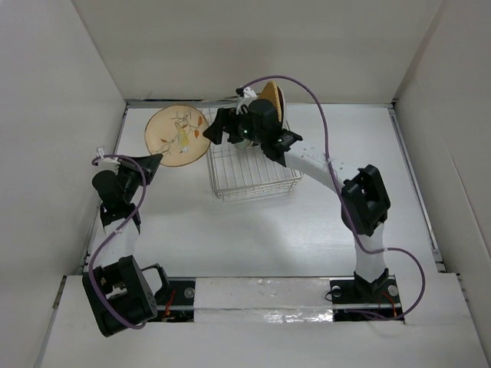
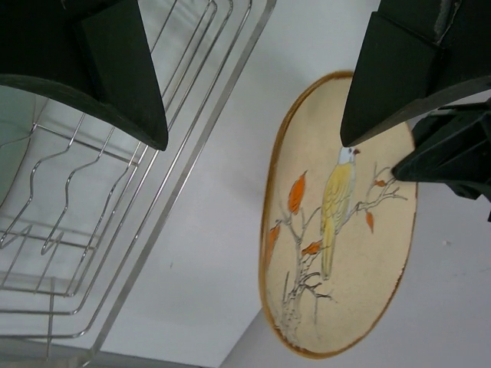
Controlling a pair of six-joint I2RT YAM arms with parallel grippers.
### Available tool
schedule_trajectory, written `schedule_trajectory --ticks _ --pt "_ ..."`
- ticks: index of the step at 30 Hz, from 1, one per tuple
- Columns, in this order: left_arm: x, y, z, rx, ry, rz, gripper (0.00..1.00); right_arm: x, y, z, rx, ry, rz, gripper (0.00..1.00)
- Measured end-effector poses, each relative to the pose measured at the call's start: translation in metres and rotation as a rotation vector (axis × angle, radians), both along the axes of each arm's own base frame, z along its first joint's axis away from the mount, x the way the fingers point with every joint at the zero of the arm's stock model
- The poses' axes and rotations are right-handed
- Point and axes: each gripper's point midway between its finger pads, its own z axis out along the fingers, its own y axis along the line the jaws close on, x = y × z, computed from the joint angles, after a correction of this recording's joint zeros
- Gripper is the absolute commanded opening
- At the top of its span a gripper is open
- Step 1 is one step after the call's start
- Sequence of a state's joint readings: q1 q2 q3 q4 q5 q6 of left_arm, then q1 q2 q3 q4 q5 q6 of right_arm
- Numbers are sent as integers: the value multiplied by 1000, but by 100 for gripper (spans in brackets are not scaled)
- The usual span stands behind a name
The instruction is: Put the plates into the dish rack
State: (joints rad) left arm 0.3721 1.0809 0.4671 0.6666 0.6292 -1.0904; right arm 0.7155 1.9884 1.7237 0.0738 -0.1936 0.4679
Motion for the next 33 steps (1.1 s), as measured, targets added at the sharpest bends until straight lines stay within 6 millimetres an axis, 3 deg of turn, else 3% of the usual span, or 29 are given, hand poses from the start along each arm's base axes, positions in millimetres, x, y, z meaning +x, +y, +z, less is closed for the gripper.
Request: schedule_trajectory --ticks 4,5,7,10,11,13,15,17,19,20,23,27,33 --pt "-8 -12 1 -13 -16 -57 0 6 11 -19 22 61 64 94" --pt "-11 -14 3 -11 -26 -72 0 4 14 -22 32 74 88 85" --pt "-15 -19 6 -5 -44 -96 0 -1 20 -25 58 101 132 76" --pt "-20 -24 7 1 -55 -119 0 -9 28 -18 105 112 188 54" --pt "-21 -26 8 6 -60 -126 0 -11 30 -14 123 109 202 35" --pt "-22 -28 8 18 -64 -137 0 -12 32 -4 161 100 222 10" --pt "-23 -29 8 25 -65 -141 0 -14 33 2 198 105 232 0" --pt "-23 -31 10 49 -81 -149 4 -12 30 2 218 115 224 0" --pt "-24 -33 7 63 -77 -156 20 -13 27 -3 236 146 217 0" --pt "-24 -34 6 60 -70 -160 37 -13 25 -4 242 153 212 0" --pt "-26 -39 7 74 -73 -180 61 -13 16 -11 230 173 177 0" --pt "-32 -44 19 119 -104 -186 74 -9 2 -9 196 181 100 0" --pt "-49 -55 56 260 -218 -168 75 17 -39 21 84 75 -120 0"
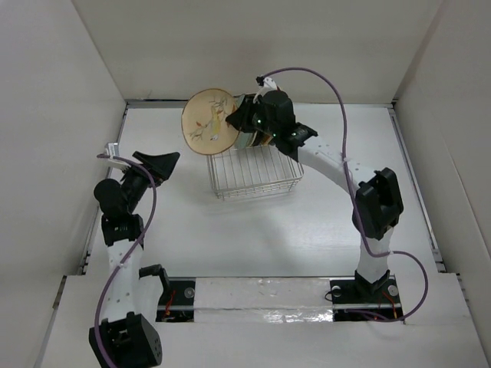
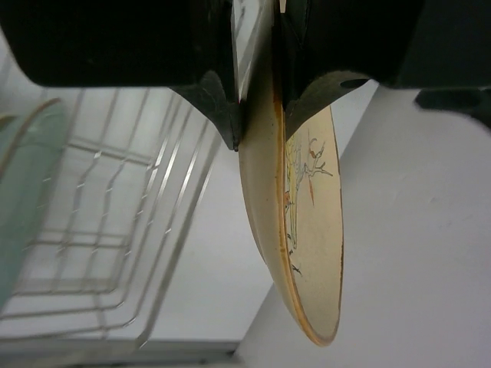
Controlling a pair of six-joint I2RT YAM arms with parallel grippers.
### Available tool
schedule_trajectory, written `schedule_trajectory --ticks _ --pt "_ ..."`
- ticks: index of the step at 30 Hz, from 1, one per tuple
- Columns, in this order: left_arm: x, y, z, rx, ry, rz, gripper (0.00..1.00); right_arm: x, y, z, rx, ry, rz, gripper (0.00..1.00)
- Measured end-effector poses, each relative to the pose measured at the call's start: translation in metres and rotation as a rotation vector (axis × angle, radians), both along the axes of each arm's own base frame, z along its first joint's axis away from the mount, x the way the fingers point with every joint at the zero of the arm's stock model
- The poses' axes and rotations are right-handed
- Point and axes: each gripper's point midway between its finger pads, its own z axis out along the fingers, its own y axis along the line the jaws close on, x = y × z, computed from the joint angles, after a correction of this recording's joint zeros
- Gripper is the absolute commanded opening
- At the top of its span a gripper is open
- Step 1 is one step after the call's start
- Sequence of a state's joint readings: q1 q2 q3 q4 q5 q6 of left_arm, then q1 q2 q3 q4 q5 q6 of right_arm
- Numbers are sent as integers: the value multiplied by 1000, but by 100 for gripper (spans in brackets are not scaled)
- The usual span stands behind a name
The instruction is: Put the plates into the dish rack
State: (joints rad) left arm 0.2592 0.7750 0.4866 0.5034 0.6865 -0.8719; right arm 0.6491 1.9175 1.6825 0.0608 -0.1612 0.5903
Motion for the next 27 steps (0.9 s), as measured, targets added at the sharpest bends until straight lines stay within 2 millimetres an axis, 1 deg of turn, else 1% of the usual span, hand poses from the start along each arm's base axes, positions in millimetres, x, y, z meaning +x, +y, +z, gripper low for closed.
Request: schedule_trajectory --ticks 2,4,5,7,8,10,11,13,14,16,17,20,23,25,27 --pt "-8 -7 5 35 -29 -8 73 16 -15 15 -51 -41 -91 0" --pt "-14 -15 5 64 -38 -25 72 29 -32 28 -124 -76 -182 0" --pt "-18 -20 4 79 -40 -41 69 33 -39 34 -153 -90 -217 0" --pt "-23 -31 -1 105 -33 -79 65 46 -56 52 -224 -131 -310 0" --pt "-26 -39 -5 117 -26 -107 60 51 -63 60 -255 -151 -352 0" --pt "-31 -51 -12 133 -10 -153 57 60 -72 72 -302 -177 -412 0" --pt "-34 -58 -16 145 -3 -182 53 65 -74 75 -325 -184 -436 0" --pt "-40 -70 -23 170 13 -231 49 72 -78 78 -368 -192 -470 0" --pt "-43 -77 -27 191 22 -253 47 76 -79 76 -389 -191 -485 0" --pt "-51 -91 -29 235 26 -300 43 82 -81 65 -440 -182 -508 0" --pt "-55 -96 -27 259 20 -314 41 84 -82 56 -471 -172 -515 0" --pt "-68 -106 -15 331 -33 -331 40 86 -83 21 -572 -123 -515 0" --pt "-78 -105 -4 378 -96 -306 40 83 -85 -9 -649 -73 -497 0" --pt "-81 -101 -2 398 -114 -284 40 82 -86 -20 -674 -54 -489 0" --pt "-81 -97 0 411 -127 -263 41 82 -85 -25 -681 -47 -487 0"
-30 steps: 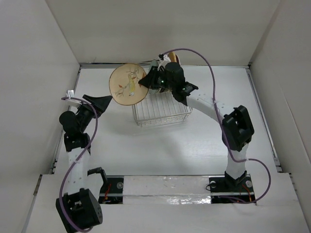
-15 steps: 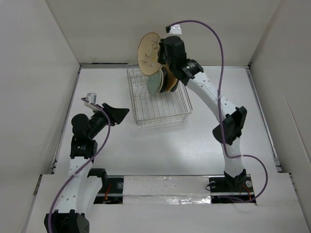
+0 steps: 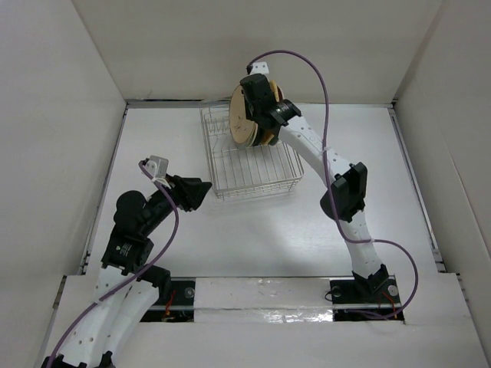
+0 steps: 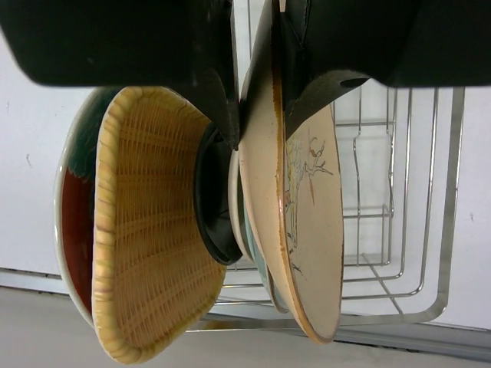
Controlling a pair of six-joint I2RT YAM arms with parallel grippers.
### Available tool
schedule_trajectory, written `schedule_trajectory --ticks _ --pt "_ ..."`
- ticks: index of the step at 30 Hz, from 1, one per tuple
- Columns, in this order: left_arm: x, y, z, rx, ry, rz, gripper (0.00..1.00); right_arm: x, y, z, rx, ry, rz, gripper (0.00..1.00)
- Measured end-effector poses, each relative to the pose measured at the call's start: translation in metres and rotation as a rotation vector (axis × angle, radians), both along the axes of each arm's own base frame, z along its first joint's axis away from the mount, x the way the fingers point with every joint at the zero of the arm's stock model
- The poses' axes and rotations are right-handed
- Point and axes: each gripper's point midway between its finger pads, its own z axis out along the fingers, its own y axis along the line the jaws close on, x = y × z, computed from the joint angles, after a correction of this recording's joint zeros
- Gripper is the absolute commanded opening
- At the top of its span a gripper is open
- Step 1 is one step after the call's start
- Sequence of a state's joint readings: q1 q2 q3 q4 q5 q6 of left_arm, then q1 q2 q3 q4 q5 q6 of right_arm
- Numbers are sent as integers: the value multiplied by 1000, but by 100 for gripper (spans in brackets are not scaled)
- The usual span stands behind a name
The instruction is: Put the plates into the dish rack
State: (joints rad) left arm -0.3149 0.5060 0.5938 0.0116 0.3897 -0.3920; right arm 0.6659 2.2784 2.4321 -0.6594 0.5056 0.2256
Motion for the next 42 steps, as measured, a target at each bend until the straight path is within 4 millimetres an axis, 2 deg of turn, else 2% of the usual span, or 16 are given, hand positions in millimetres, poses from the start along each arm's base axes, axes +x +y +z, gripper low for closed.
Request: schedule_trajectory --ticks 7,15,22,32,34,38,39,41,42 --pt "4 5 -9 31 24 28 42 2 4 -8 16 7 -4 0" --pt "4 5 -10 34 24 32 42 6 18 -23 33 5 -9 0" --pt "6 6 -11 36 29 38 43 4 28 -25 -7 -31 -39 0" --pt "6 6 -12 38 35 38 43 -10 51 -26 -109 -136 -132 0" --pt "6 6 -13 38 35 38 43 -14 54 -32 -127 -140 -138 0" --pt "7 5 -14 40 41 37 43 -17 66 -59 -155 -125 -119 0" --pt "7 5 -15 41 43 37 43 -15 68 -61 -146 -133 -120 1" --pt "7 5 -16 42 47 37 43 -13 71 -63 -140 -141 -115 10" --pt "7 5 -16 42 48 37 43 -11 72 -64 -131 -147 -113 21"
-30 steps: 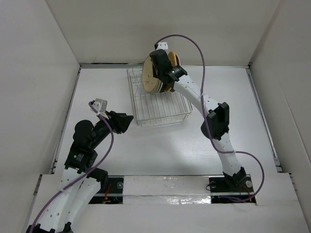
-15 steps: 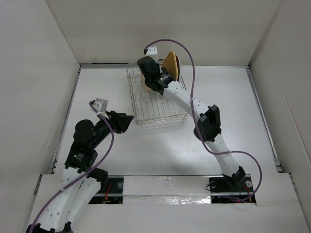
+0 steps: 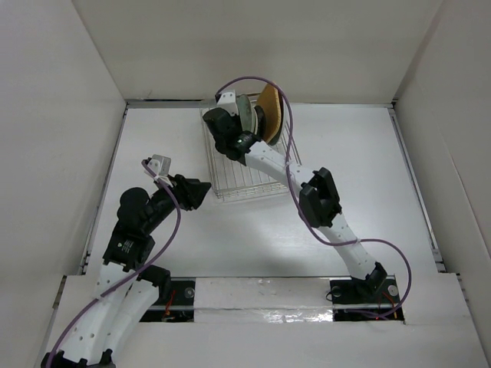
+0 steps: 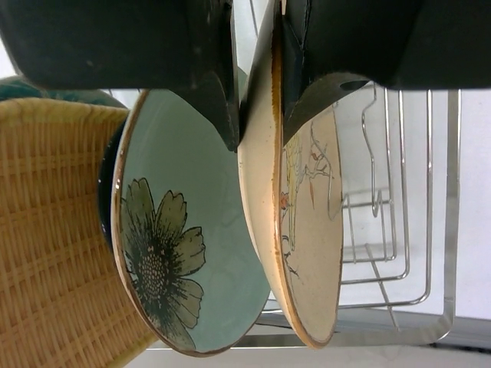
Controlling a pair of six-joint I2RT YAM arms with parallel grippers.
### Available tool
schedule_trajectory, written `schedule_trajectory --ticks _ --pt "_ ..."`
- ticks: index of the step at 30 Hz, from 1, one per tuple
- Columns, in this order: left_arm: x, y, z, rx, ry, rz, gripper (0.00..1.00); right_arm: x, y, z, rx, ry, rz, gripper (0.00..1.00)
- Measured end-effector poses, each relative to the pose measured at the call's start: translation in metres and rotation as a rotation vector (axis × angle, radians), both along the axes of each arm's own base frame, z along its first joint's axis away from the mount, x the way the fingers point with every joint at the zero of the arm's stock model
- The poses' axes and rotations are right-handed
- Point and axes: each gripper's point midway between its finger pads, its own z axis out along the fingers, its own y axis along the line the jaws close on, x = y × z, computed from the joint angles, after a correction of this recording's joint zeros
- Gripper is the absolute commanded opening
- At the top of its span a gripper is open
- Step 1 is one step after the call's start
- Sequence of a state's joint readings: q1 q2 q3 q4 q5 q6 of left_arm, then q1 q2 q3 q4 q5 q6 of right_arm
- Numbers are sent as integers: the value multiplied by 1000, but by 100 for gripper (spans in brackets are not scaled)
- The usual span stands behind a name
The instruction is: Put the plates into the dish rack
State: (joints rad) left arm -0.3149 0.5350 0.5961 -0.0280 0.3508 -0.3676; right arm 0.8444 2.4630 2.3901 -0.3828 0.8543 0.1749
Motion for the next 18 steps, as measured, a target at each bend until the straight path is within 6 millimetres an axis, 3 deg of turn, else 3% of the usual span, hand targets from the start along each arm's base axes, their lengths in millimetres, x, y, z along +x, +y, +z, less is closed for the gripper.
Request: schedule_trajectory --ticks 1,2,5,9,11,12,14,18 --pt "0 0 0 0 1 0 43 1 1 -2 7 -4 1 29" --pt "0 0 0 0 0 0 43 3 2 -5 15 -8 3 44" --pt "1 1 0 0 0 5 44 3 3 -19 13 7 18 67" --pt "2 3 0 2 -1 19 48 -8 5 -42 -9 56 60 82" --pt "3 4 1 1 -5 31 51 -16 4 -41 -1 76 93 89" --pt "3 6 2 0 -10 38 52 -22 3 -37 7 84 112 96" --pt "4 9 5 -1 -21 58 56 -34 0 -16 49 81 158 100" --pt "5 17 11 -8 -47 108 66 -66 -9 65 199 4 265 100"
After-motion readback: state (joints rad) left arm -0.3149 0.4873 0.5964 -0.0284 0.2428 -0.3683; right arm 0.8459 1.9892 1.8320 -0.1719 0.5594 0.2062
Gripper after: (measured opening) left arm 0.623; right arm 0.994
